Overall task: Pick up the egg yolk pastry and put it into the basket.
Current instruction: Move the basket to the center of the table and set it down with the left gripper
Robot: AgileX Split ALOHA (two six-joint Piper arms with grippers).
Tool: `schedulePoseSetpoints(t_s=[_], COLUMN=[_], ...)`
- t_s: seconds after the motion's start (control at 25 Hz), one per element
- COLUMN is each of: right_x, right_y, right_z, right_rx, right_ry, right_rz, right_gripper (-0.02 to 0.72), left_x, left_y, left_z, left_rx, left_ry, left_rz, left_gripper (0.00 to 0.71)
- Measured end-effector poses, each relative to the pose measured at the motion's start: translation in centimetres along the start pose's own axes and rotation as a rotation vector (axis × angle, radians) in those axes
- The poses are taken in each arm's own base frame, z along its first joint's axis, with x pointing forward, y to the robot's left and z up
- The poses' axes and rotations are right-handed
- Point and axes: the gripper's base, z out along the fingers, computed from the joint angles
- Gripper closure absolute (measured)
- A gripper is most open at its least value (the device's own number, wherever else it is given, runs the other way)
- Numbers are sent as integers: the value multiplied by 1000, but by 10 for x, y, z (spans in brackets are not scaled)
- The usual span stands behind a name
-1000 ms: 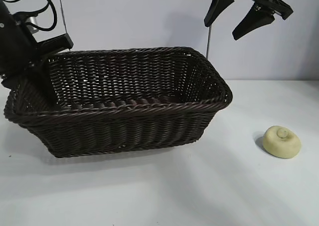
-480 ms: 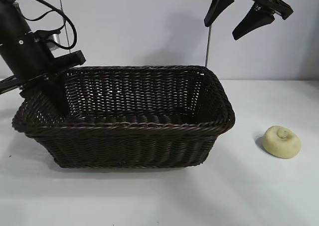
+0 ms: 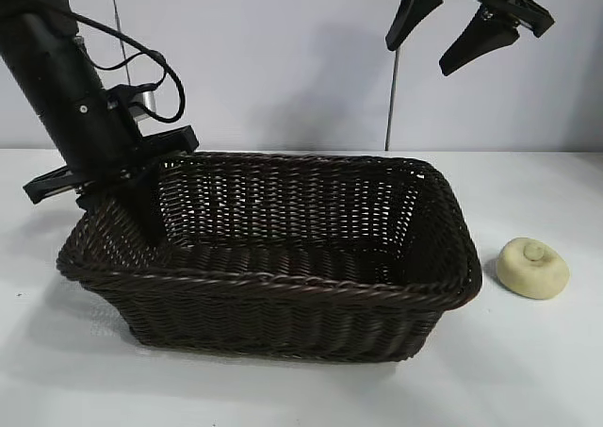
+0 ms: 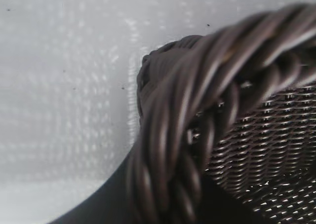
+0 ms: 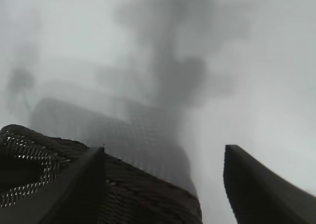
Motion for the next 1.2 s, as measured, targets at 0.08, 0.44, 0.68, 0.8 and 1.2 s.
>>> schedulePoseSetpoints(t_s=[0.08, 0.44, 0.68, 0.8, 1.2], right_x=[0, 0, 0, 0, 0], right_y=[0, 0, 0, 0, 0], right_z=[0, 0, 0, 0, 0], right_rx=[0, -1, -1, -1, -1], right_ry=[2, 4, 4, 4, 5], right_rz=[0, 0, 0, 0, 0], right_gripper=[209, 209, 209, 209, 209], left_x=[-2, -5, -5, -5, -1], left_y=[1, 2, 2, 2, 0], left_z=[2, 3, 3, 3, -5], left_rx=[-4, -8, -8, -3, -22], left_ry=[-16, -42, -44, -44, -22], left_rz=[-2, -4, -4, -7, 18], left_gripper=[607, 607, 607, 541, 171])
